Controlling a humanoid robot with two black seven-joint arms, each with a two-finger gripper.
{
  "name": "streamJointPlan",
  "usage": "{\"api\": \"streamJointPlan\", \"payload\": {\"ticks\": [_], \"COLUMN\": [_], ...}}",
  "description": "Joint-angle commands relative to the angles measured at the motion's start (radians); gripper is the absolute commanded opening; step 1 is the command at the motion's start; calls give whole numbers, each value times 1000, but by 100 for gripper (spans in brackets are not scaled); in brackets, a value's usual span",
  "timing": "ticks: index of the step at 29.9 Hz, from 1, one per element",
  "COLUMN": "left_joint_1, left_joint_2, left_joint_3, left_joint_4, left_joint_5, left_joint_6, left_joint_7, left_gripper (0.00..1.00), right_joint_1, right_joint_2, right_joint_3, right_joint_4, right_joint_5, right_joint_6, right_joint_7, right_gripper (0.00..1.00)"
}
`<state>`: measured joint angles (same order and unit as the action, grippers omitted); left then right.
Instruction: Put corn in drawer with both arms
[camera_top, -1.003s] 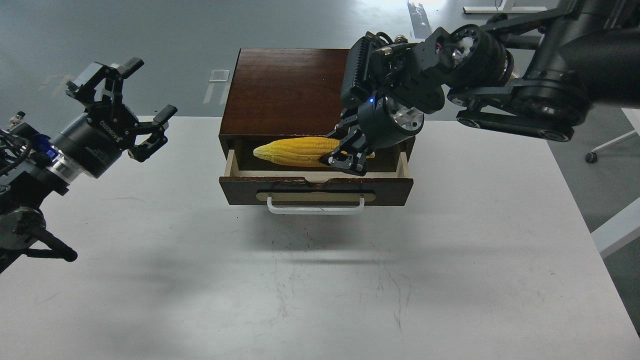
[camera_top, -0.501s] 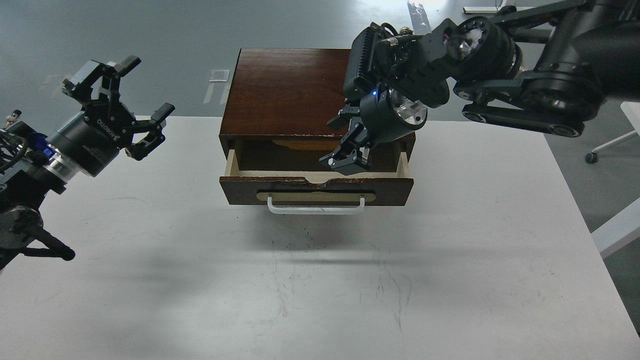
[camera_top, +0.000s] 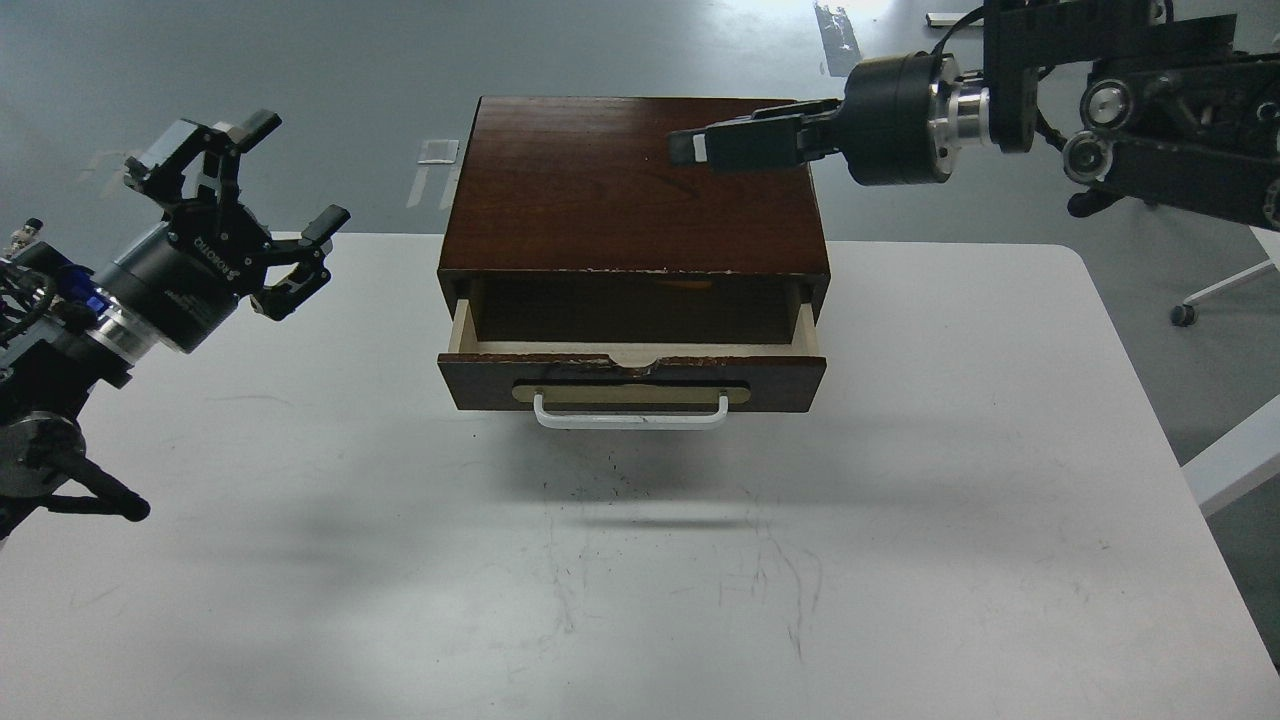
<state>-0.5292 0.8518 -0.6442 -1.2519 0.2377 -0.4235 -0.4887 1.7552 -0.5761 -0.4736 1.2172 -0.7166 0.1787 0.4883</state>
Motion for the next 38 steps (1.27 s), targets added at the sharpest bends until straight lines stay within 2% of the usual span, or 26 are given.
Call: {"api": "streamJointPlan", "payload": {"ticks": [1,4,9,15,19,26,38], "left_joint_1": [0,0,3,17,24,28,37], "left_joint_2": [-2,-4,-11,-23,-31,-42,-54], "left_joint_3": [0,0,0,0,-2,-2,-3], "left_joint_4": [0,0,0,0,0,0,0], "left_joint_5": [0,0,2,23,25,37,52], "left_joint_6": [0,0,0,0,0,0,-27], "left_joint_7": [0,0,0,0,0,0,0], "left_gripper": [99,99,99,99,99,99,99], "right_joint_1": [-198,-307,-615,-798,-850,-924,-971], "right_joint_2": [-102,-137,-192,-183,-179,-166,-137], "right_joint_3": [186,295,528,641,658,662,662], "right_joint_4": [1,-4,-16,-25,-27,-31,-41], "right_joint_5": [192,242,409,618,689,692,692], "right_joint_6": [2,1,-5,-7,-7,-5,-5], "right_joint_7": [0,0,0,0,0,0,0], "right_gripper": [94,94,94,94,94,100,100]}}
